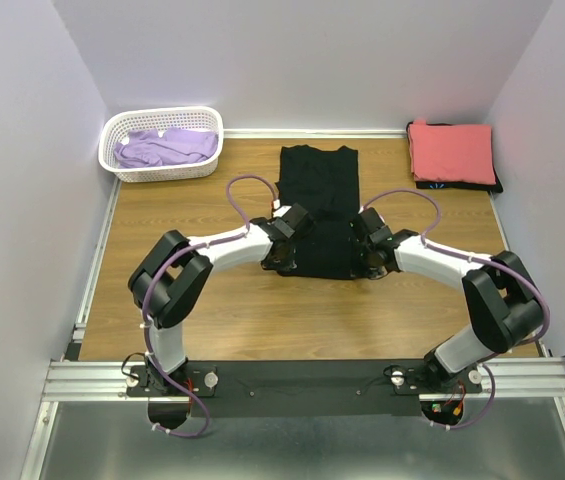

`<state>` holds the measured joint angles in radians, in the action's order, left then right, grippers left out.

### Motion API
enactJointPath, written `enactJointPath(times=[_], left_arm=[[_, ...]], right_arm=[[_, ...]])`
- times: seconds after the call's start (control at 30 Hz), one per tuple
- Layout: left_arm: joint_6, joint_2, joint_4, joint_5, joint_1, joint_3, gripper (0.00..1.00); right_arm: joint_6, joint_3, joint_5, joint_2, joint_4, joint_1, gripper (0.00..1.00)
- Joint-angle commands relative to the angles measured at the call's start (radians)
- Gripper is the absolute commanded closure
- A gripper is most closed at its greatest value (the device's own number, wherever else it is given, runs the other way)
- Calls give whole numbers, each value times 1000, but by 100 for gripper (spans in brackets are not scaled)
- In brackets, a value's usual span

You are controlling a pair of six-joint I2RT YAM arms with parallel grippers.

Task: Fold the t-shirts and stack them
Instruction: Fold the tshirt

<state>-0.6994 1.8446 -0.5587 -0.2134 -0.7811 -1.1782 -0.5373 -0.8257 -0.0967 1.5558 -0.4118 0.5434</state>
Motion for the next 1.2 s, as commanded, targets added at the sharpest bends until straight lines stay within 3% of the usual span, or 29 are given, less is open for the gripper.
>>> enactJointPath(times=[0.0, 0.27, 0.47, 0.53, 0.67, 0.83, 1.17], left_arm=[[12, 70, -181, -3, -9, 103, 100], [-34, -181, -283, 38, -133, 228, 100], [-208, -395, -354, 241, -423, 316, 100], [-265, -442, -375, 299, -516, 302, 100], [-298, -513, -383, 347, -552, 256, 100], [-259, -593, -405, 309, -451, 218, 100], [-20, -697, -294, 347, -12, 183, 100]], right_arm=[[53, 45, -32, 0, -85, 0, 99], [60, 92, 158, -189, -263, 4, 99], [22, 80, 287, -486, -540, 9, 99], [2, 25, 246, -551, -659, 9, 99], [5, -100, 160, -554, -789, 9, 99], [28, -263, 65, -462, -785, 10, 99], [175, -695, 9, -104, -713, 7, 100]])
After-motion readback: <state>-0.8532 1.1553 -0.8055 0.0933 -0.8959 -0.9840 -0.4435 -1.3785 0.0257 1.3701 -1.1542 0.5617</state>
